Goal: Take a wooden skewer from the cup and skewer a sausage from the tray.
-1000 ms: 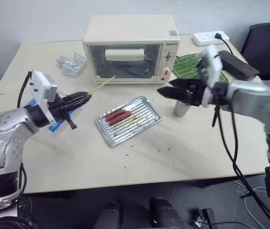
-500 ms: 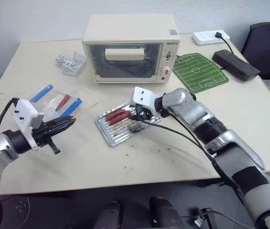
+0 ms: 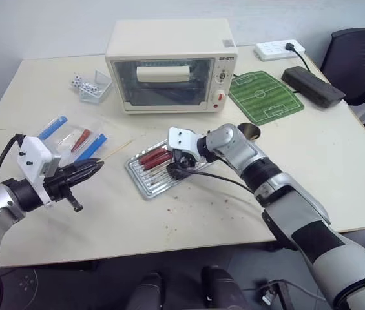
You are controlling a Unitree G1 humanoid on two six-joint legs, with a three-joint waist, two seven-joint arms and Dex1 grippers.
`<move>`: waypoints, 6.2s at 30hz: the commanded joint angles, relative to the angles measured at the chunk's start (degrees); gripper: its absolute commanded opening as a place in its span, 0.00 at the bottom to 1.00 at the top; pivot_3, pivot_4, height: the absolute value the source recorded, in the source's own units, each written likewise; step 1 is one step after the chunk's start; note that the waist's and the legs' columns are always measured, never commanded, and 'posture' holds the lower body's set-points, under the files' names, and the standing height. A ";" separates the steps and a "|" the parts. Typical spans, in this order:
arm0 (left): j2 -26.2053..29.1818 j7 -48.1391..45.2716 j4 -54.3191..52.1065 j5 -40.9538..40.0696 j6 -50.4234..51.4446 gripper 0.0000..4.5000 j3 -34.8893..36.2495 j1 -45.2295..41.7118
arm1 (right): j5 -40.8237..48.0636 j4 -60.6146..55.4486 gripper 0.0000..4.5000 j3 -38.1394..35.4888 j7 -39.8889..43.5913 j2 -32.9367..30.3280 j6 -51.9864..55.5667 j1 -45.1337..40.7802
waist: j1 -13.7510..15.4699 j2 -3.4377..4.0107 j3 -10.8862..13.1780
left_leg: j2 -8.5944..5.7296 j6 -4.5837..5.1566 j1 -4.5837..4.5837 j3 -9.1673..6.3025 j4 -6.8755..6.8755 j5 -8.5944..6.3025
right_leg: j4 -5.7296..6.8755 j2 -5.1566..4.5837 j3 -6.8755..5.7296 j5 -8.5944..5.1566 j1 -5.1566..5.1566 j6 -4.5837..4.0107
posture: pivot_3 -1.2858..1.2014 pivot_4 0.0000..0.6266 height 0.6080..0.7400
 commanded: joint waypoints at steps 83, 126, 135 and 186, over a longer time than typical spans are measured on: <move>5.23 -27.47 9.89 -1.53 -1.31 0.00 -22.70 -24.45 | 30.04 -73.15 0.12 -25.00 25.97 -45.53 42.68 31.17 | 2.13 -0.06 -0.03 | 0.06 0.57 0.02 0.38 0.97 -0.58 | 0.11 0.00 0.05 -0.02 0.14 -0.03 | 0.52 0.24 1.00; 5.55 -28.97 10.96 -0.22 -1.62 0.00 -23.21 -27.05 | 34.34 -72.46 0.12 -24.00 21.60 -46.63 42.50 32.07 | 2.18 -0.06 -0.03 | 0.06 0.57 0.02 0.39 0.99 -0.58 | 0.13 0.01 0.06 -0.02 0.14 -0.03 | 0.52 0.24 1.00; 4.72 -28.81 11.00 0.04 -1.54 0.00 -23.95 -28.03 | 36.09 -73.95 0.12 -23.90 20.10 -44.95 44.46 30.41 | 2.20 -0.06 -0.03 | 0.06 0.57 0.02 0.39 0.99 -0.57 | 0.14 0.01 0.06 -0.02 0.14 -0.03 | 0.52 0.24 1.00; 5.55 -30.90 13.28 1.01 -2.18 0.00 -23.55 -28.45 | 37.43 -74.07 0.12 -24.88 19.53 -45.33 45.33 30.55 | 2.22 -0.06 -0.03 | 0.06 0.57 0.02 0.39 1.00 -0.57 | 0.15 0.01 0.06 -0.02 0.13 -0.03 | 0.52 0.24 1.00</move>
